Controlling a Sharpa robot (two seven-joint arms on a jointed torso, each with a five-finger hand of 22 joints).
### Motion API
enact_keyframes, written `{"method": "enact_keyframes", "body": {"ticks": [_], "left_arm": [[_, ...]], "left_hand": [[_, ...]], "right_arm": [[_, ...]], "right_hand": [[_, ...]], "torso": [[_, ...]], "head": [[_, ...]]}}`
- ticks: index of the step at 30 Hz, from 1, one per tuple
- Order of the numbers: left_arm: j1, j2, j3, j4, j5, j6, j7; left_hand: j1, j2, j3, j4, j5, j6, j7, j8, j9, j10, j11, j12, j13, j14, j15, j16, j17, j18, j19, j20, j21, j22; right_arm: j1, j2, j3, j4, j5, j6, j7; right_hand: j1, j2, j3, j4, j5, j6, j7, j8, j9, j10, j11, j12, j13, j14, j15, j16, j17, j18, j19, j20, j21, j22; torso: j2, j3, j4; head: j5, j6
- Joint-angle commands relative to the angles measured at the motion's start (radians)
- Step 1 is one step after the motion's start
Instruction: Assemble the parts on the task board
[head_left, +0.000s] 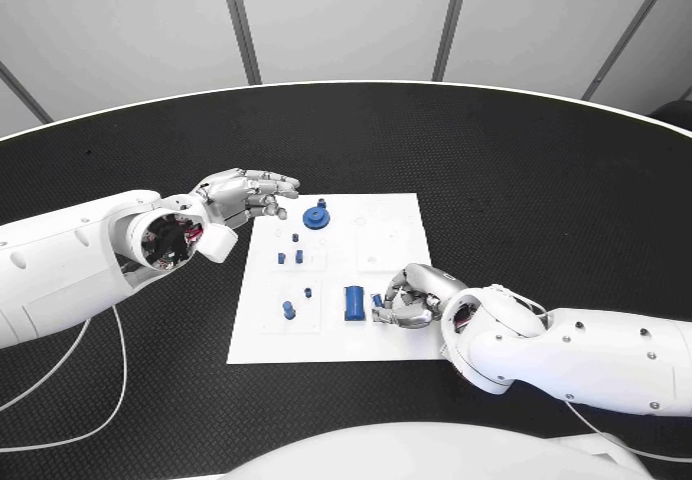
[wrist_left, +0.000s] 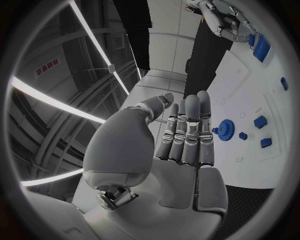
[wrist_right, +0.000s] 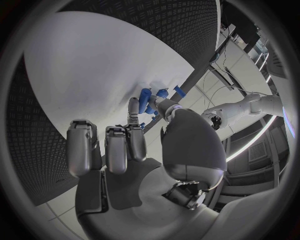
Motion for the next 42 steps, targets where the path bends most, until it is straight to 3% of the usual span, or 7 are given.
{"method": "enact_keyframes", "body": {"ticks": [1, 10, 15, 19, 42], "left_arm": [[0.0, 0.0, 0.0, 0.0, 0.0, 0.001, 0.0], [0.0, 0.0, 0.0, 0.0, 0.0, 0.001, -0.001], [0.0, 0.0, 0.0, 0.0, 0.0, 0.001, -0.001], [0.0, 0.0, 0.0, 0.0, 0.0, 0.001, -0.001], [0.0, 0.002, 0.0, -0.002, 0.0, 0.002, -0.003]], "left_hand": [[-0.006, 0.007, 0.001, 0.007, 0.004, -0.006, -0.003, 0.004, -0.001, -0.006, 0.001, 0.004, 0.001, -0.007, -0.001, 0.004, -0.001, 0.007, 0.006, 0.004, -0.006, -0.001], [-0.006, 0.007, 0.001, 0.007, 0.004, -0.006, -0.003, 0.004, -0.001, -0.006, 0.001, 0.004, 0.001, -0.007, -0.001, 0.004, -0.001, 0.007, 0.006, 0.004, -0.006, -0.001], [-0.006, 0.007, 0.001, 0.007, 0.004, -0.006, -0.003, 0.004, -0.001, -0.006, 0.001, 0.004, 0.001, -0.007, -0.001, 0.004, -0.001, 0.007, 0.006, 0.004, -0.006, -0.001], [-0.006, 0.007, 0.001, 0.007, 0.004, -0.006, -0.003, 0.004, -0.001, -0.006, 0.001, 0.004, 0.001, -0.007, -0.001, 0.004, -0.001, 0.007, 0.006, 0.004, -0.006, -0.001], [-0.006, 0.007, 0.001, 0.007, 0.004, -0.006, -0.003, 0.004, -0.001, -0.006, 0.001, 0.004, 0.001, -0.007, -0.001, 0.004, -0.001, 0.007, 0.006, 0.004, -0.006, -0.001]], "right_arm": [[0.0, 0.001, 0.0, 0.0, 0.0, 0.001, 0.0], [0.0, 0.005, 0.0, 0.0, 0.0, -0.003, 0.001], [0.0, 0.006, 0.0, 0.001, 0.0, -0.007, 0.003], [0.0, 0.005, 0.0, 0.0, 0.0, -0.009, 0.003], [0.0, 0.0, 0.001, -0.005, 0.0, -0.001, 0.001]], "right_hand": [[-0.009, 0.001, 0.001, 0.007, 0.002, 0.011, -0.002, 0.008, 0.006, 0.062, -0.006, 0.004, 0.205, 0.104, -0.006, 0.002, 0.263, 0.0, 0.086, -0.008, 0.004, 0.216], [-0.031, 0.005, -0.004, 0.026, 0.001, 0.015, -0.006, 0.023, 0.015, 0.066, -0.011, 0.012, 0.209, 0.104, -0.01, 0.002, 0.263, -0.002, 0.088, -0.012, 0.013, 0.22], [-0.066, 0.001, -0.021, 0.055, -0.052, 0.01, -0.006, 0.035, 0.024, 0.067, -0.011, 0.013, 0.21, 0.104, -0.011, 0.002, 0.263, -0.002, 0.088, -0.014, 0.014, 0.222], [-0.089, 0.0, -0.033, 0.077, -0.069, 0.009, -0.005, 0.039, 0.027, 0.066, -0.01, 0.011, 0.209, 0.104, -0.01, 0.002, 0.263, -0.002, 0.088, -0.014, 0.013, 0.222], [-0.086, 0.01, -0.041, 0.087, -0.043, 0.008, -0.008, 0.05, 0.034, 0.068, -0.013, 0.016, 0.212, 0.104, -0.012, 0.002, 0.263, -0.004, 0.09, -0.015, 0.021, 0.226]], "torso": [[0.0, 0.0002, 0.0002], [0.0, -0.0007, -0.0002], [0.0, -0.0004, 0.0007], [0.0, -0.0004, 0.0003], [0.0, -0.0002, 0.0001]], "head": [[-0.002, 0.0], [-0.003, 0.002], [-0.003, 0.003], [-0.003, 0.003], [-0.007, 0.002]]}}
